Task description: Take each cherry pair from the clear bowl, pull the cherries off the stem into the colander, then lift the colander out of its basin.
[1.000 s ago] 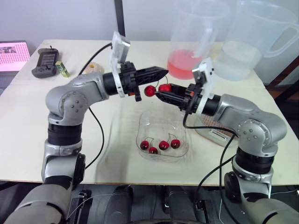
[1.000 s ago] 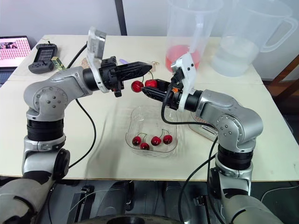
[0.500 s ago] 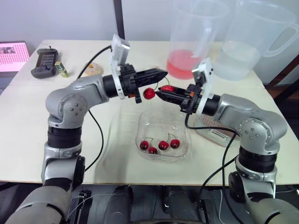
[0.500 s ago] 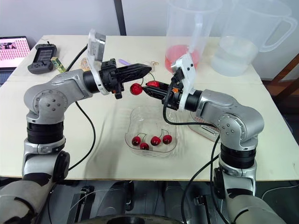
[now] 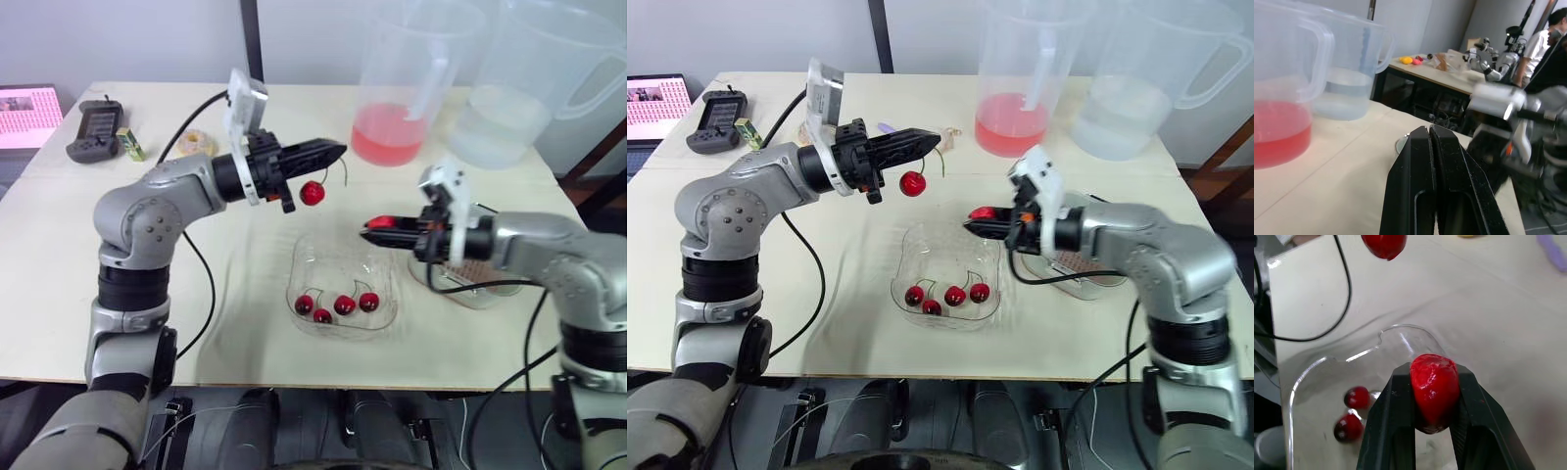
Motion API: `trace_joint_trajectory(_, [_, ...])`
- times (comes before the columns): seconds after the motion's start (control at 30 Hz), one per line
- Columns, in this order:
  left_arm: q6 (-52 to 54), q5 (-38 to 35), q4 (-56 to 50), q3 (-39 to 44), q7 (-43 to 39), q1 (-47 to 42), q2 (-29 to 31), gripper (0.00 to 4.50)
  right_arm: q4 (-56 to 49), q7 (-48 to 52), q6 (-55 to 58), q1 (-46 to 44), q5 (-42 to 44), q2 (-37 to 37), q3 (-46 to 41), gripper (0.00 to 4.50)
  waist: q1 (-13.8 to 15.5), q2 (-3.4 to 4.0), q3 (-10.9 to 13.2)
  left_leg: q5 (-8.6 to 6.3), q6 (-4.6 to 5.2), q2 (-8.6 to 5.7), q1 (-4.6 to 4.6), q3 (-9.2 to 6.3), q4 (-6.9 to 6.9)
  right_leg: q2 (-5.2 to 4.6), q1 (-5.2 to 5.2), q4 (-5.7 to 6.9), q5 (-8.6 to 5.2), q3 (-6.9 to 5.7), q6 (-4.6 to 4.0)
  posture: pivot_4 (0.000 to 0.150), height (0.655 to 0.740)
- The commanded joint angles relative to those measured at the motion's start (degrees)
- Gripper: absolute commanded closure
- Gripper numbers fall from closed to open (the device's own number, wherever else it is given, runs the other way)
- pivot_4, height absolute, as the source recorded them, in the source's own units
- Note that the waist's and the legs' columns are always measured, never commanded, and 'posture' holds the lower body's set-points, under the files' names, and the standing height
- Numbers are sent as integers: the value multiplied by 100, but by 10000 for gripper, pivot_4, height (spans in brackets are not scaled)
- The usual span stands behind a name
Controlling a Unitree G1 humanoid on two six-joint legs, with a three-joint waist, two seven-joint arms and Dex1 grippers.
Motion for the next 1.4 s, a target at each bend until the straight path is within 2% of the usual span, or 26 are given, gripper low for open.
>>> trace_joint_trajectory(0.03, [-136, 1, -177, 120, 7, 53, 50, 45000, 461, 722, -677, -8, -531, -1105, -34, 40296, 12, 0, 1, 0, 0, 2, -1, -3, 0, 3, 3, -4, 0, 0, -1, 1500, 7321])
trace_joint_trajectory(0.1, [-203, 52, -233, 82, -22, 145, 77, 45000, 1062, 1007, -1412, 101, -1291, -1823, 354, 40296, 13, -1, 1, 0, 0, 0, -8, -3, 1, 5, 3, -16, 0, 5, -1, 1500, 7321])
trace_joint_trajectory(0.2, [-295, 76, -288, 59, 2, 258, 56, 45000, 2044, 1211, -2400, 74, -2203, -2262, 898, 40296, -8, -2, 2, 0, 0, -1, -8, 6, 0, 6, 6, -32, 2, 19, -3, 1500, 7321])
trace_joint_trajectory(0.37, [-385, 147, -392, -24, 22, 341, 13, 45000, 3148, 1513, -3601, -29, -3275, -2139, 1667, 40296, -29, 4, 5, 0, 0, 2, -6, 7, -2, 14, 2, -26, 5, 24, -5, 1500, 7321])
trace_joint_trajectory(0.47, [-408, 161, -454, -29, 53, 372, 6, 45000, 3482, 1645, -3905, -54, -3604, -2012, 1851, 40296, -22, 10, 8, 0, 0, 5, -6, 5, -2, 20, 1, -22, 6, 23, -5, 1500, 7321])
trace_joint_trajectory(0.6, [-392, 130, -543, 4, 122, 414, -19, 45000, 3593, 1845, -3934, -156, -3689, -1952, 1802, 22098, -9, 17, 13, 0, 0, 4, -6, 6, 1, 20, 1, -19, 6, 25, -4, 1500, 7321])
trace_joint_trajectory(0.73, [-345, 41, -612, 18, 166, 421, -43, 45000, 3434, 2187, -3687, -365, -3569, -2067, 1645, 1585, -11, 18, 13, 0, 0, 5, -6, 5, 2, 20, 1, -17, 7, 26, -4, 1500, 7321])
trace_joint_trajectory(0.77, [-326, 9, -614, 30, 167, 400, -48, 45000, 3336, 2346, -3542, -455, -3452, -2134, 1566, 331, -10, 21, 15, 0, 0, 5, -6, 5, 2, 20, 1, -17, 7, 25, -4, 1500, 7321])
trace_joint_trajectory(0.9, [-318, -61, -544, 87, 185, 277, -91, 45000, 2800, 2848, -2911, -723, -2813, -2207, 1169, 331, -4, 29, 20, 0, 0, 4, -6, 4, 3, 20, 1, -16, 7, 26, -4, 1500, 7321])
trace_joint_trajectory(1.03, [-283, -206, -489, 138, 239, 165, -199, 45000, 1916, 2718, -1758, -1099, -1699, -1650, 592, 331, -22, 28, 21, 0, -1, 6, -5, 2, 2, 22, 1, -13, 7, 26, -4, 1500, 7321])
trace_joint_trajectory(1.17, [-242, -293, -439, 116, 267, 51, -280, 45000, 1091, 1770, -987, -1169, -804, -450, 171, 331, -2, 25, 20, 0, -1, 7, -1, -5, 3, 26, 6, -8, 7, 23, -4, 1500, 7321])
trace_joint_trajectory(1.4, [-164, -331, -439, -16, 184, -4, -319, 45000, 338, 165, -517, -825, -172, 1445, 86, 331, 15, 26, 20, 0, 0, 7, -8, -8, 7, 25, 6, -6, 10, 21, 0, 1500, 7321])
